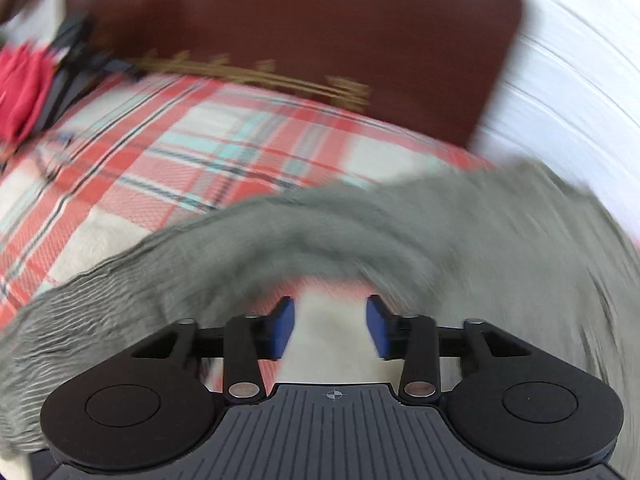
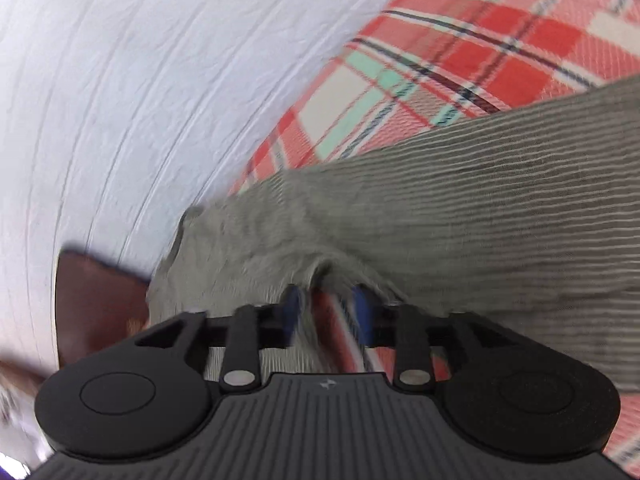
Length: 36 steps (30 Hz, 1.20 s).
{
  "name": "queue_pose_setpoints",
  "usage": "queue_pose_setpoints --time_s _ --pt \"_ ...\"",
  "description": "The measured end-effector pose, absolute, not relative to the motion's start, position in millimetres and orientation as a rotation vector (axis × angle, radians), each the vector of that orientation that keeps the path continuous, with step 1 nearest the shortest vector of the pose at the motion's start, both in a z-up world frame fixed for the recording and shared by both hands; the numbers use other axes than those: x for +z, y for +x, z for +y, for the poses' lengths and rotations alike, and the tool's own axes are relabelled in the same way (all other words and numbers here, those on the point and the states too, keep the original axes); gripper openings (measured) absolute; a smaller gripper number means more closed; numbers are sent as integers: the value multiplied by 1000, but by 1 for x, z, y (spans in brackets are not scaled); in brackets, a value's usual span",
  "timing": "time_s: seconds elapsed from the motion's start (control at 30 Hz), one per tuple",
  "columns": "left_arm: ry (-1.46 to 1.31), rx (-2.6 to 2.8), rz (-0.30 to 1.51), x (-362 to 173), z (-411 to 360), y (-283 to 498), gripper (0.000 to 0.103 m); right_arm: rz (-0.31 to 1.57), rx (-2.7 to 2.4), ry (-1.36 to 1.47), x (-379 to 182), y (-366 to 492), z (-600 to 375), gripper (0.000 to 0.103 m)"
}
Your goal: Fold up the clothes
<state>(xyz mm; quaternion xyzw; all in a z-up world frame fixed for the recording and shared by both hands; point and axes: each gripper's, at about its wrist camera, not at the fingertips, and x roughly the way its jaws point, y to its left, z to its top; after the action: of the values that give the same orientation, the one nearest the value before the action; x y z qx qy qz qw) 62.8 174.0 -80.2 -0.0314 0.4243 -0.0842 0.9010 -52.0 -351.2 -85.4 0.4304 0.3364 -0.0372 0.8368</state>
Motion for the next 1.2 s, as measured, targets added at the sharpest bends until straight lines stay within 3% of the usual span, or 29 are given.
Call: queue_pose_setpoints --time_s 0.2,0.37,0.6,0.83,0.87,0.9,0.93,0.97,1.1,1.17,1.2 --pt "375 -437 793 -63 156 -48 63 776 84 475 -43 -119 -296 53" --pt "538 -631 780 -56 145 -124 64 846 315 193 -24 -163 -230 59" --pt "603 -826 724 -56 134 -188 73 905 625 -159 -25 -204 -137 68" --pt "601 -879 748 -83 123 -206 70 886 753 -395 -42 -225 -85 69" --pt "598 -881 763 -89 121 -205 55 882 747 -419 -44 -227 -81 68" --pt "597 -876 777 -94 118 -203 30 884 738 -435 -46 -227 -79 56" --pt "596 -867 793 -99 115 -201 18 901 729 -430 -47 -224 -79 20" --pt "589 -862 802 -101 113 -198 5 913 719 -416 -46 -222 -80 3" --pt "498 -871 764 -86 119 -187 6 879 668 -239 -22 -208 -101 1" --pt "451 -849 725 -73 122 -179 27 846 642 -168 -8 -198 -112 1" --pt "427 -837 705 -67 123 -174 30 830 629 -133 -2 -194 -117 1"
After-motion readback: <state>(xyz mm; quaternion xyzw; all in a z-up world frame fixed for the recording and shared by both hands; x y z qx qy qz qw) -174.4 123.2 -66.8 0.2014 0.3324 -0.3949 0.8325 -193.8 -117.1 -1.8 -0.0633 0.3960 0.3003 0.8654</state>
